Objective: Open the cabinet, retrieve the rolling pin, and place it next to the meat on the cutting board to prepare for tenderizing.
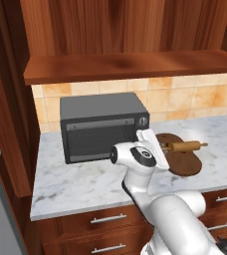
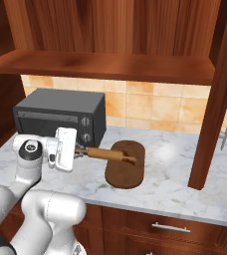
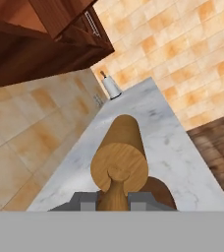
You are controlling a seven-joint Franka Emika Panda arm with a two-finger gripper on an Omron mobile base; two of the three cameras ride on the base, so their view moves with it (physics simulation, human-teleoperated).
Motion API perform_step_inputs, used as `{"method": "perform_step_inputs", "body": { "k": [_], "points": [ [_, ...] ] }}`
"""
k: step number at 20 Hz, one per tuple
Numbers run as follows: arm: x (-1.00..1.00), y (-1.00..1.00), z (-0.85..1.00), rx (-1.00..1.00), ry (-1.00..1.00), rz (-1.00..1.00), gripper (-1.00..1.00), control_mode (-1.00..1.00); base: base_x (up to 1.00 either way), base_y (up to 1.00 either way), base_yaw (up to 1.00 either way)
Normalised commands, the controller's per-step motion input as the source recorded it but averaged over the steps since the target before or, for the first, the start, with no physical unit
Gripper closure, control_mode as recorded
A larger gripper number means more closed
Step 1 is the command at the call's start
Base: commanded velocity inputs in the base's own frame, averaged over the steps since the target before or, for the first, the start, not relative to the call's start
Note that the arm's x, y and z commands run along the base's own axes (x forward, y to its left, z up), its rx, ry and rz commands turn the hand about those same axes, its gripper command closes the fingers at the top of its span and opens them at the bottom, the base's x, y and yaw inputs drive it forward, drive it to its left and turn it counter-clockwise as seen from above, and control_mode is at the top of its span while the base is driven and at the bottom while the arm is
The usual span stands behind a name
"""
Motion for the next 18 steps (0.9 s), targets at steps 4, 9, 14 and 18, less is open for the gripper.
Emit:
{"method": "perform_step_inputs", "body": {
  "k": [4, 9, 14, 18],
  "points": [
    [0.08, -0.4, -0.45, 0.01, -0.03, -0.03, 1.0, -1.0, 0.0, 0.0, 0.0],
    [0.08, -0.4, -0.49, 0.01, -0.05, -0.04, 1.0, -1.0, 0.0, 0.0, 0.0],
    [0.08, -0.31, -0.52, 0.0, -0.1, -0.02, 1.0, -1.0, 0.0, 0.0, 0.0],
    [0.04, -0.22, -0.51, 0.0, -0.16, -0.01, 1.0, -1.0, 0.0, 0.0, 0.0]
  ]
}}
